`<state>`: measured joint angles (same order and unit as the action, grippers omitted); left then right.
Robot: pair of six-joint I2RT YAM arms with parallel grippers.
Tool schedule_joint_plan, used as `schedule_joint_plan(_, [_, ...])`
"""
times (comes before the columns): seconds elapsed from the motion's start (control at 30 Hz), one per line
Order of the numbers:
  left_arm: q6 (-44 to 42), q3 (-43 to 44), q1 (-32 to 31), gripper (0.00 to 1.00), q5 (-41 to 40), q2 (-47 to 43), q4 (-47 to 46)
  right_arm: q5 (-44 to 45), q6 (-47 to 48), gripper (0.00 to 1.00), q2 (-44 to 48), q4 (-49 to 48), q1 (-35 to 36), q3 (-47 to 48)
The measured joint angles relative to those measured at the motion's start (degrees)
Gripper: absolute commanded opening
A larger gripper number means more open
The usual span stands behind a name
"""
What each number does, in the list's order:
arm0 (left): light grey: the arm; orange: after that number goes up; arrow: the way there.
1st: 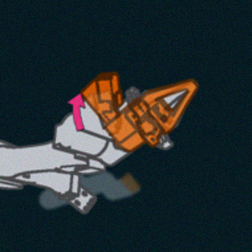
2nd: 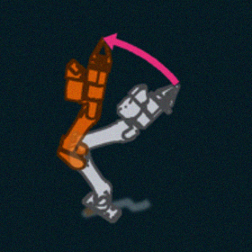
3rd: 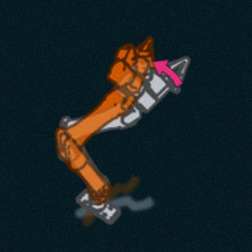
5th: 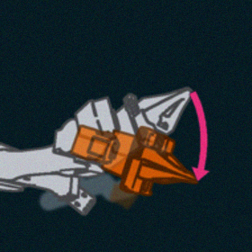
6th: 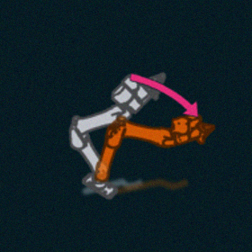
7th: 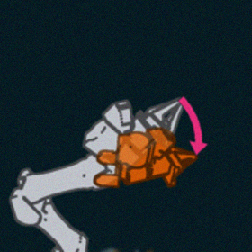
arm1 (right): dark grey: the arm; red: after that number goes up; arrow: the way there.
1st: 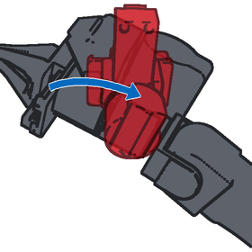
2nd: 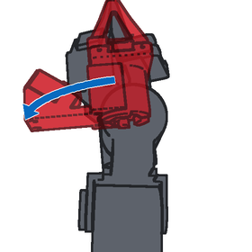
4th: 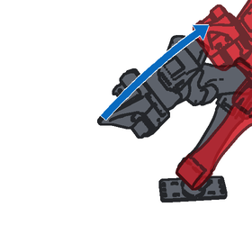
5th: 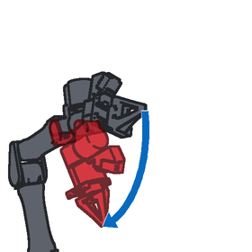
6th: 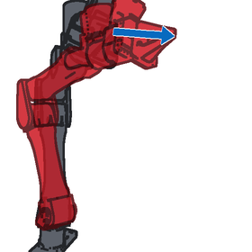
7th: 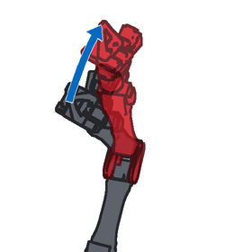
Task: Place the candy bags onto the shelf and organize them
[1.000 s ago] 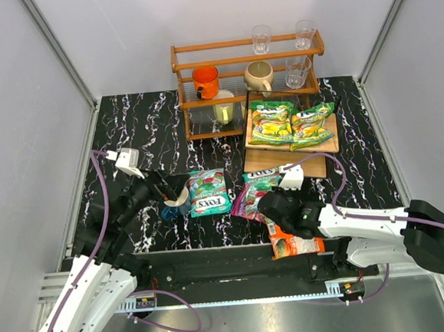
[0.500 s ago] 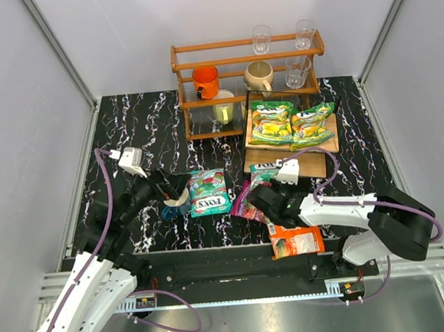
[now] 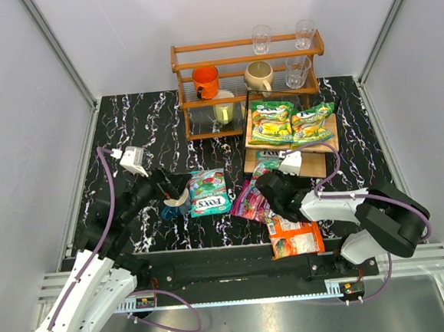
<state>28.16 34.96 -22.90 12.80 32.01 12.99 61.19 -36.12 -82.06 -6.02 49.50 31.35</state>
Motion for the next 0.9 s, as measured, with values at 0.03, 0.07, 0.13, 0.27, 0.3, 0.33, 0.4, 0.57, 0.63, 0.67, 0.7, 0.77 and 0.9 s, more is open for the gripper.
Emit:
schedule_joint_plan(0.03, [-0.11, 0.0, 0.0, 0.99, 0.0, 0.02, -0.02, -0.46, 1.86, 0.0, -0.37, -2.6, -0.48, -0.61])
schedule_joint_plan(0.07, [-0.17, 0.0, 0.0, 0.99, -0.02, 0.09, -0.02, -0.94, 3.5, 0.0, -0.76, -5.29, -0.96, -1.18])
schedule_joint_plan(0.13, [-0.31, 0.0, 0.0, 0.99, 0.0, 0.13, -0.04, -1.81, 6.62, 0.0, -1.49, -9.68, -1.86, -2.01])
schedule_joint_plan(0.27, [-0.74, -0.26, 0.0, 0.99, 0.0, 0.13, -0.37, -3.45, 12.96, 0.0, -3.63, -19.17, -3.37, -2.82])
schedule_joint_plan(0.3, [-0.79, -0.31, 0.0, 0.99, -0.02, 0.13, -0.37, -3.85, 14.53, 0.0, -4.24, -21.53, -3.56, -2.95])
schedule_joint_plan(0.33, [-0.92, -0.35, 0.0, 0.99, 0.0, 0.13, -0.37, -4.13, 16.06, 0.0, -4.9, -23.85, -3.74, -3.15])
schedule_joint_plan(0.4, [-1.16, -0.35, 0.0, 0.99, 0.0, 0.15, -0.37, -4.96, 18.62, 0.0, -6.21, -27.71, -4.26, -3.34])
schedule_joint_plan(0.57, [-1.62, -0.35, 0.0, 0.99, -0.04, 0.33, -0.35, -6.16, 21.64, 0.0, -9.14, -32.76, -6.08, -3.34])
schedule_joint_plan(0.63, [-1.73, -0.35, 0.0, 0.99, -0.07, 0.37, -0.33, -6.38, 22.16, 0.0, -9.75, -33.92, -6.69, -3.32])
schedule_joint_plan(0.67, [-1.81, -0.35, 0.0, 0.99, -0.07, 0.37, -0.35, -6.45, 22.36, 0.0, -9.99, -34.49, -6.99, -3.34])
schedule_joint_plan(0.7, [-1.86, -0.35, 0.0, 0.99, -0.07, 0.39, -0.35, -6.49, 22.49, 0.0, -10.21, -35.06, -7.3, -3.34])
schedule_joint_plan(0.77, [-2.08, -0.35, 0.0, 0.99, -0.09, 0.48, -0.39, -6.78, 22.86, 0.0, -10.73, -36.22, -7.98, -3.34])
schedule_joint_plan(0.9, [-2.45, -0.35, 0.0, 0.99, -0.09, 1.16, -0.52, -6.95, 23.45, 0.0, -12.11, -37.88, -9.29, -3.3])
